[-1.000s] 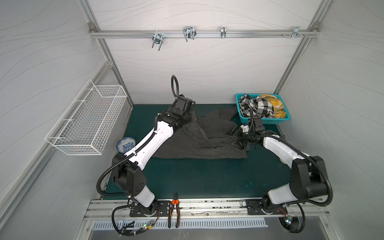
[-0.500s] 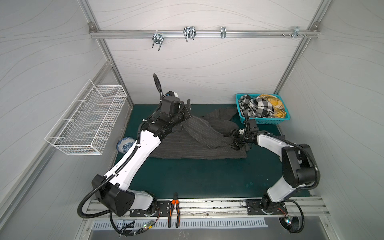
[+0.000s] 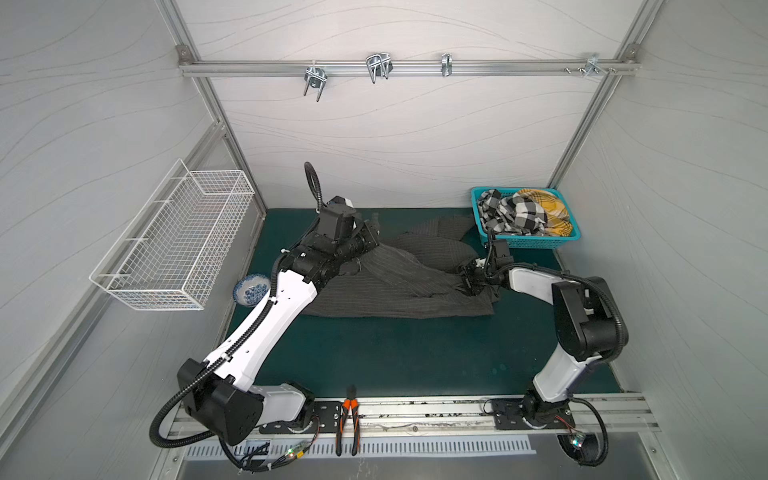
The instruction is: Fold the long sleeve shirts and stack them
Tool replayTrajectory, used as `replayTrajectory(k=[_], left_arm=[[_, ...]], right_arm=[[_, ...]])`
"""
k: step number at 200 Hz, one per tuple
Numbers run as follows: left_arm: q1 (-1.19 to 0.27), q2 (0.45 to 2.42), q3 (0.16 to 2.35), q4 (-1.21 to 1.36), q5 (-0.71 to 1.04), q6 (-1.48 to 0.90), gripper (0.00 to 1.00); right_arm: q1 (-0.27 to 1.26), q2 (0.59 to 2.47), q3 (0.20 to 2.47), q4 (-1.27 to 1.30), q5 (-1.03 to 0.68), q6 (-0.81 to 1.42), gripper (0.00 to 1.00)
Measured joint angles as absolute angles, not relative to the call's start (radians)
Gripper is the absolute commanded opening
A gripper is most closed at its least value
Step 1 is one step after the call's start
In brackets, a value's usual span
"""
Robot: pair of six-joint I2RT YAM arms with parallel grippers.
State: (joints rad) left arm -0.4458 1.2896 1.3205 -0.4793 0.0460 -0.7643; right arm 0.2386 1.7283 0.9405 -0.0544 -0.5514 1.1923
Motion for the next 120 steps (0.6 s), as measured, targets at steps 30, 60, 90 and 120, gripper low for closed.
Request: replayTrajectory(k=[30, 60, 90, 120], left_arm=[[-0.445, 1.270, 1.291, -0.478, 0.056, -0.780, 0.00], [-0.441, 1.268, 1.287, -0.475, 0.067, -0.791, 0.00], [-0.441, 1.251, 1.279, -0.465, 0.073, -0.796, 0.00], [-0.440, 1.217, 1.246, -0.464, 0.084, -0.797, 0.00]], right_arm=[[0.239, 1.694, 0.916, -0.050, -0.535, 1.206, 0.58], [0.239, 1.703, 0.917, -0.044, -0.533, 1.223, 0.56], [0.240, 1.747, 0.925, -0.033, -0.533, 1.242, 0.45], [0.240, 1.793, 0.982, -0.041, -0.532, 1.250, 0.36]])
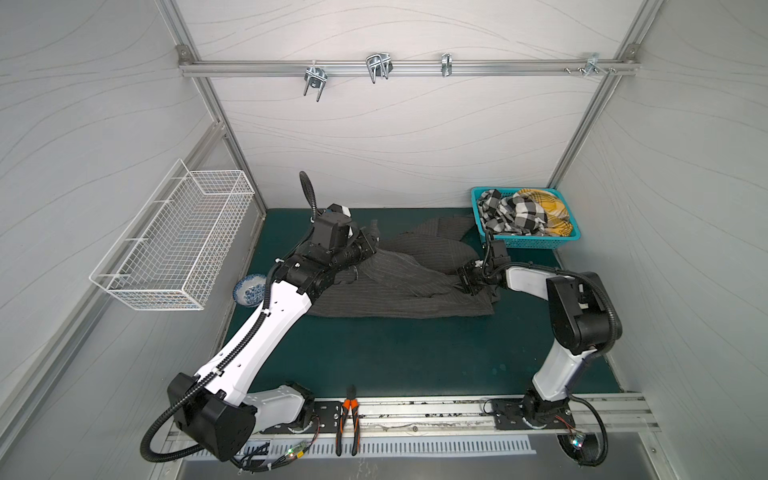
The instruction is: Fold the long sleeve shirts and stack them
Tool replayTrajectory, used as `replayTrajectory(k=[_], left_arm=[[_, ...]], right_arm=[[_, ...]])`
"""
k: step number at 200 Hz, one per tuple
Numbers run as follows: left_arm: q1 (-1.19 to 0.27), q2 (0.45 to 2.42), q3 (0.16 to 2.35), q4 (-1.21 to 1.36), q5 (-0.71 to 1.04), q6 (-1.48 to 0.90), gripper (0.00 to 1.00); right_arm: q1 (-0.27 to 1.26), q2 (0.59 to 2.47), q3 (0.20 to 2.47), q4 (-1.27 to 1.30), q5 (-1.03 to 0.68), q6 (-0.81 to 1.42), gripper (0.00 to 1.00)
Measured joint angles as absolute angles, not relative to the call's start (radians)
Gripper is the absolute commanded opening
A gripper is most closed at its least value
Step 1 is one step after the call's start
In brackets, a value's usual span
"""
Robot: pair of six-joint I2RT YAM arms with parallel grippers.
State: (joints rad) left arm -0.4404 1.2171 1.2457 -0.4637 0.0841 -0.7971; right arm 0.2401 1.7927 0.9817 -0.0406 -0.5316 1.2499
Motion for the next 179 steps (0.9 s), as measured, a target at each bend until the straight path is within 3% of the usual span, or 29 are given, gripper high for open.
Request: replayTrajectory(k=[25, 58, 102, 156, 179], left_arm=[[-0.439, 1.181, 1.199, -0.464, 0.087, -0.797, 0.00], [-0.419, 1.141, 1.142, -0.467, 0.088, -0.797, 0.00], [-0.314, 1.151, 1.080, -0.475, 0.105, -0.796, 0.00], [-0.098, 1.582, 1.320, -0.444, 0.205, -0.776, 0.00], [-0.059, 1.611, 1.343, -0.414, 0.227, -0.771, 0.00]], right_arm=[[0.240, 1.802, 1.017, -0.039, -0.532, 1.246, 0.34], [0.230, 1.807, 1.014, -0.042, -0.533, 1.229, 0.00], [0.213, 1.808, 0.998, -0.052, -0.535, 1.214, 0.00], [0.212, 1.711, 0.892, 0.017, -0.551, 1.210, 0.00], [0.222, 1.643, 0.865, 0.061, -0.551, 1.202, 0.00]])
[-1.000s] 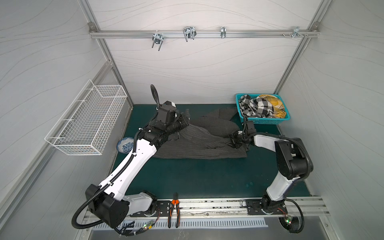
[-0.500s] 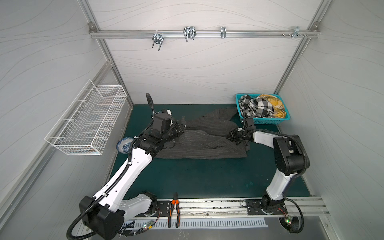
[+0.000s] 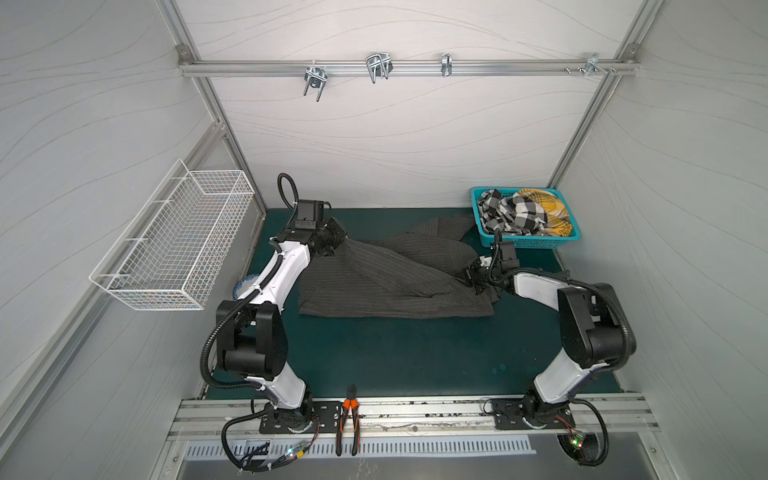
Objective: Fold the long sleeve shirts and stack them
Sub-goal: 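Lay the sleeve on the shirt with the left gripper while the right holds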
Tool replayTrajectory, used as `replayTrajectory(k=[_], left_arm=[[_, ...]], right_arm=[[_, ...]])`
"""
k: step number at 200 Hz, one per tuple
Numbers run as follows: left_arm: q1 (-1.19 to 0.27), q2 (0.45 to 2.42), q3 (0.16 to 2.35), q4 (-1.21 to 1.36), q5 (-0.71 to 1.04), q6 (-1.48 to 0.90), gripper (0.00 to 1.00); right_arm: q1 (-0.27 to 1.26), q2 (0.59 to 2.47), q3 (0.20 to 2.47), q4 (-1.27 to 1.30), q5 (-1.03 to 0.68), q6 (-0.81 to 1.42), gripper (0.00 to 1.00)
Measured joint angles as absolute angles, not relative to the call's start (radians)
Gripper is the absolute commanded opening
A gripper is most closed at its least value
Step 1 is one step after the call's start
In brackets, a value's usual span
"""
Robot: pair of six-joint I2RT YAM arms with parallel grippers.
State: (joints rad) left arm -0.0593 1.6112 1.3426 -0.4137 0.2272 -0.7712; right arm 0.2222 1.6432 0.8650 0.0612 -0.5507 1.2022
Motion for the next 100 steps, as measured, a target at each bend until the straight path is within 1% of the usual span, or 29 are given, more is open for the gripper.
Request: replayTrajectory(k=[16, 43, 56, 77, 83, 93, 100], left_arm=[[-0.048, 1.558, 1.283, -0.387, 0.207, -0.760, 0.00], [0.010, 1.445, 1.085, -0.360, 0.161, -0.760, 0.00], [0.056, 1.444, 1.008, -0.358, 0.158, -0.766, 0.00], [0.118, 1.496, 0.908, -0.361, 0.170, -0.779, 0.00], [0.126, 1.509, 0.887, -0.362, 0.177, -0.782, 0.07], [0.134, 1.521, 0.859, -0.362, 0.185, -0.790, 0.26], [0.136, 1.520, 0.845, -0.364, 0.184, -0.793, 0.33]], right_arm=[[0.247, 1.594, 0.837, 0.106, -0.537, 1.188, 0.00], [0.312, 1.568, 0.756, 0.214, -0.503, 1.175, 0.00], [0.344, 1.583, 0.703, 0.273, -0.499, 1.179, 0.00], [0.379, 1.637, 0.638, 0.347, -0.501, 1.181, 0.00], [0.385, 1.649, 0.624, 0.361, -0.502, 1.182, 0.00], [0.391, 1.662, 0.603, 0.381, -0.502, 1.182, 0.00], [0.394, 1.664, 0.590, 0.389, -0.500, 1.182, 0.00]])
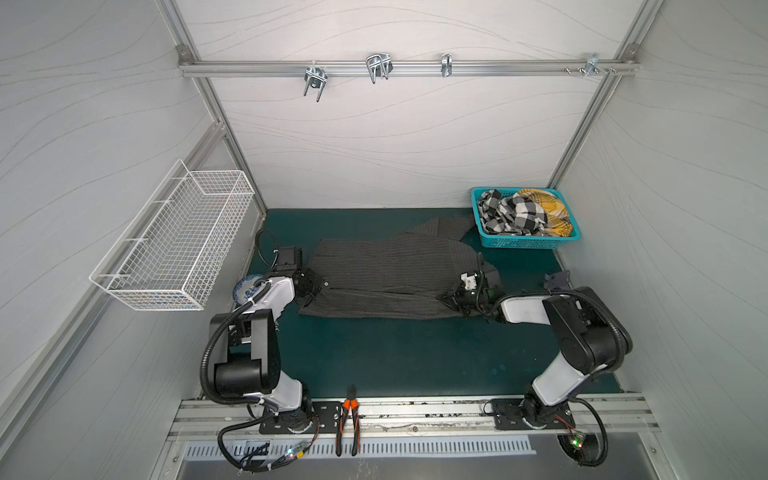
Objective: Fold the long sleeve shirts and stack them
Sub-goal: 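Lay the sleeve on the shirt with the left gripper while the right holds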
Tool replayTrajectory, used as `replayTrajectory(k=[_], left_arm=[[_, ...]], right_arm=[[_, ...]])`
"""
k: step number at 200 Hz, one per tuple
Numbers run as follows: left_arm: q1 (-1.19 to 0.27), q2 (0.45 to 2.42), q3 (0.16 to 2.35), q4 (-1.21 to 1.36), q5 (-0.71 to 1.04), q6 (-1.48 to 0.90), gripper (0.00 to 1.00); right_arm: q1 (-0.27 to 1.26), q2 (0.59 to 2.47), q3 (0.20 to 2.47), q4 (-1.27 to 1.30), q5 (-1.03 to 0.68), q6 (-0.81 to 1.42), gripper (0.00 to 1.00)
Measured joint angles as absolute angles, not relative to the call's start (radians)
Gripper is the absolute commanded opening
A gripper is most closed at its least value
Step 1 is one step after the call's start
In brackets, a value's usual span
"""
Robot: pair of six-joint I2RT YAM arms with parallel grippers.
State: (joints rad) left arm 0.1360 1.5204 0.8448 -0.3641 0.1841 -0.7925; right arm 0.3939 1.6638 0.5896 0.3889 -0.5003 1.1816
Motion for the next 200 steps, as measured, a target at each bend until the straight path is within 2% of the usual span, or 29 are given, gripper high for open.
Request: replayTrajectory(k=[23, 41, 56, 78, 88, 113, 163, 200], left_arm=[[0.149, 1.454, 0.816, -0.382, 0.152, -0.816, 0.54], [0.153, 1.354, 0.811, -0.429, 0.108, -0.826, 0.61], [0.153, 1.302, 0.824, -0.476, 0.085, -0.822, 0.63], [0.154, 1.329, 0.868, -0.550, 0.074, -0.813, 0.66], [0.154, 1.365, 0.891, -0.577, 0.074, -0.807, 0.71], [0.154, 1.470, 0.944, -0.639, 0.074, -0.784, 0.71], [0.154, 1.510, 0.950, -0.712, 0.066, -0.740, 0.60], [0.155, 1.521, 0.932, -0.743, 0.043, -0.704, 0.63]], right_arm=[[0.399, 1.662, 0.573, 0.396, -0.486, 1.180, 0.00], [0.408, 1.652, 0.577, 0.387, -0.474, 1.176, 0.00], [0.419, 1.646, 0.584, 0.379, -0.468, 1.169, 0.00], [0.428, 1.640, 0.593, 0.366, -0.461, 1.157, 0.00], [0.429, 1.639, 0.596, 0.361, -0.460, 1.155, 0.00], [0.429, 1.637, 0.603, 0.339, -0.459, 1.151, 0.00], [0.431, 1.627, 0.606, 0.304, -0.459, 1.141, 0.00], [0.431, 1.627, 0.623, 0.281, -0.461, 1.131, 0.00]])
